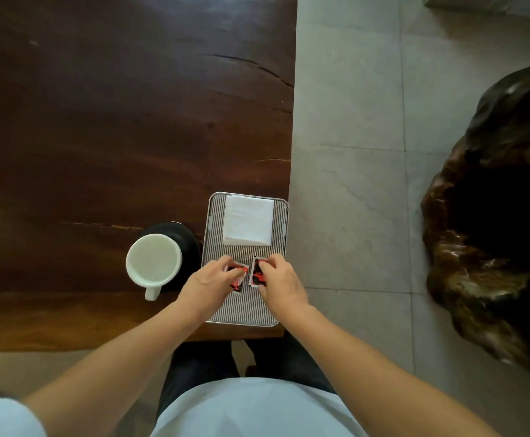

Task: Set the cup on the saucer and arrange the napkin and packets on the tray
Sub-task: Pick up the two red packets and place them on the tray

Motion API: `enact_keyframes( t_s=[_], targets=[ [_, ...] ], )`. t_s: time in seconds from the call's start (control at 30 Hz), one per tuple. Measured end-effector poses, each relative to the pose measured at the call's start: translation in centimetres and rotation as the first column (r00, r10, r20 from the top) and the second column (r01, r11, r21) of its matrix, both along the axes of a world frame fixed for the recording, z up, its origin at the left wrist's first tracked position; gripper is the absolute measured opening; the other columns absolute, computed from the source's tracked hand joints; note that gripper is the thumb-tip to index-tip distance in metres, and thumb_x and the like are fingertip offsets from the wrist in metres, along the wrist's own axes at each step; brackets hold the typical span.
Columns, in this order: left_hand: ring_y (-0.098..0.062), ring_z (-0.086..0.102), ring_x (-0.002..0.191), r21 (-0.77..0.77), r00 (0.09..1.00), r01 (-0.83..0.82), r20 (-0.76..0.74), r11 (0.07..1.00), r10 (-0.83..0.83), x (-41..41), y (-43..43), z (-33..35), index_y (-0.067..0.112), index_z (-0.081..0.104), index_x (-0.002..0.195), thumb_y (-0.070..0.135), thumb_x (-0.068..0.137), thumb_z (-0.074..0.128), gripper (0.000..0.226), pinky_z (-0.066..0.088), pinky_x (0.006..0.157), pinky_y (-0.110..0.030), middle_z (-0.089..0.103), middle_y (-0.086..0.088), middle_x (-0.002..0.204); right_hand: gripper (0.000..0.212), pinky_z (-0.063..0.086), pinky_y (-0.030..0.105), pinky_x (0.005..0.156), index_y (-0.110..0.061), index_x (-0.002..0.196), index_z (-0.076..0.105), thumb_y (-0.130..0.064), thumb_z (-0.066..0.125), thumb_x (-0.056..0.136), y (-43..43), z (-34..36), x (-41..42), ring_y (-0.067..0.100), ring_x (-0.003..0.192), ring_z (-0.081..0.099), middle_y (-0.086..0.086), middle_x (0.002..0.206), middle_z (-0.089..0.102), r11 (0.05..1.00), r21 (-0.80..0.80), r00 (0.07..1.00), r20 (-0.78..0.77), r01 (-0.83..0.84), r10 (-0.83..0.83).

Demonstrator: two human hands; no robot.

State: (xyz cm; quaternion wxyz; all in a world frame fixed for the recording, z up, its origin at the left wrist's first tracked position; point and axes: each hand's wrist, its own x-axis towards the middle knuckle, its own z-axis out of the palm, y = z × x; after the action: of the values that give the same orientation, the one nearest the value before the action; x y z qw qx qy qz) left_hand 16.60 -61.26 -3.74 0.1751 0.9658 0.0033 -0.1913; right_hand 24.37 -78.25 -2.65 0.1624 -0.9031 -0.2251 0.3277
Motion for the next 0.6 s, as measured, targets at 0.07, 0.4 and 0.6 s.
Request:
enact_keyframes(
  t_s=[0.07, 0.4, 0.6],
  targets=[
    [-0.021, 0.065, 0.082, -0.034, 0.997, -0.08, -0.01, 0.996, 0.08, 0.1, -0.4, 0.3, 0.021, 0.066, 0.12, 0.018, 0.079, 0.082, 0.045, 0.06, 0.069, -0.034, 0.059, -0.001, 0.109, 0.028, 0.055, 0.043, 0.082, -0.012, 0.117, 0.057, -0.012, 0.065, 0.09, 0.0, -0.4, -0.2, 0.027, 0.106, 0.049, 0.005, 0.124, 0.048, 0.998, -0.029, 0.997, 0.039, -0.063, 0.064],
    [-0.021, 0.065, 0.085, -0.062, 0.929, -0.368, -0.077, 0.928, 0.363, -0.8, -1.7, 1.5, 0.021, 0.055, 0.13, 0.024, 0.088, 0.073, 0.046, 0.058, 0.075, -0.033, 0.055, 0.0, 0.11, 0.033, 0.055, 0.041, 0.074, -0.01, 0.116, 0.056, -0.008, 0.069, 0.086, -0.7, -0.9, -0.1, 0.026, 0.101, 0.05, 0.007, 0.12, 0.051, 0.99, 0.015, 0.983, 0.116, -0.142, 0.14],
    [-0.025, 0.064, 0.089, -0.072, 0.925, -0.375, -0.101, 0.924, 0.368, -1.1, -1.4, 2.4, 0.021, 0.054, 0.129, 0.022, 0.089, 0.071, 0.044, 0.055, 0.076, -0.035, 0.053, -0.003, 0.111, 0.029, 0.055, 0.043, 0.074, -0.011, 0.11, 0.055, -0.005, 0.068, 0.085, -1.1, -0.1, -0.5, 0.026, 0.099, 0.052, 0.006, 0.115, 0.048, 0.992, 0.015, 0.986, 0.112, -0.128, 0.126]
  ],
)
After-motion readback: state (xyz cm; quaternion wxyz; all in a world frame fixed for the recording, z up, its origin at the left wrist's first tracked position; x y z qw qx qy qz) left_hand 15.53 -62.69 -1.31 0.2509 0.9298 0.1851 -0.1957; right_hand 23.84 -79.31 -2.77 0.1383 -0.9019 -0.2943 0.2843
